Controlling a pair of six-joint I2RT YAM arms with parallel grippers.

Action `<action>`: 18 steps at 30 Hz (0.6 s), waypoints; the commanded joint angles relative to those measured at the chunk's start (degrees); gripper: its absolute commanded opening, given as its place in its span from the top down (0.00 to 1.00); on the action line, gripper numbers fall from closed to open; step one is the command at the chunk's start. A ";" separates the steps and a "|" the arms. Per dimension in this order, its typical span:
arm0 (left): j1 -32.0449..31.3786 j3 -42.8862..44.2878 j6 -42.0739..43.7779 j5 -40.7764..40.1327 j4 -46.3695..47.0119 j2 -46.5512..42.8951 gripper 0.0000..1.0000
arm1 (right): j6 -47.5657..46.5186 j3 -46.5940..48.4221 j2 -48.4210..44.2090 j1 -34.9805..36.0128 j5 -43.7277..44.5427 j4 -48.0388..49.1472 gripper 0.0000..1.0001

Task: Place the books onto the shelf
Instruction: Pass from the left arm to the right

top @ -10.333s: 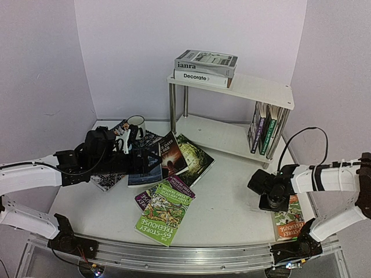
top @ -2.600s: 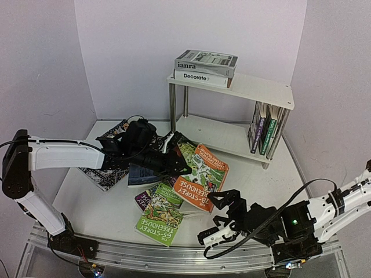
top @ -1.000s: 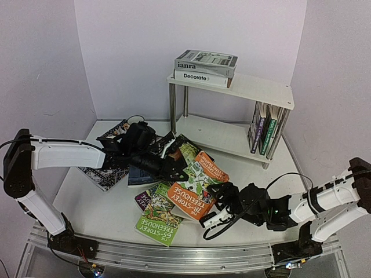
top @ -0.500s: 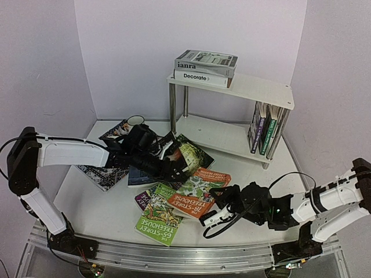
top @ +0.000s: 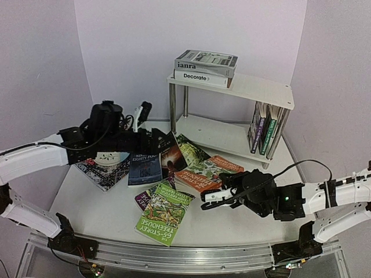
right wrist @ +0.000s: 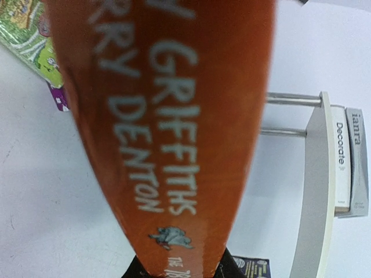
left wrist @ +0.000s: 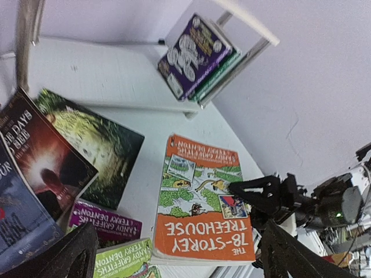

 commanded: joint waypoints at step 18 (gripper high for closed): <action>0.24 -7.15 2.97 -18.72 -0.09 -20.53 0.01 | 63.28 24.47 -0.04 -0.24 18.30 -26.31 1.00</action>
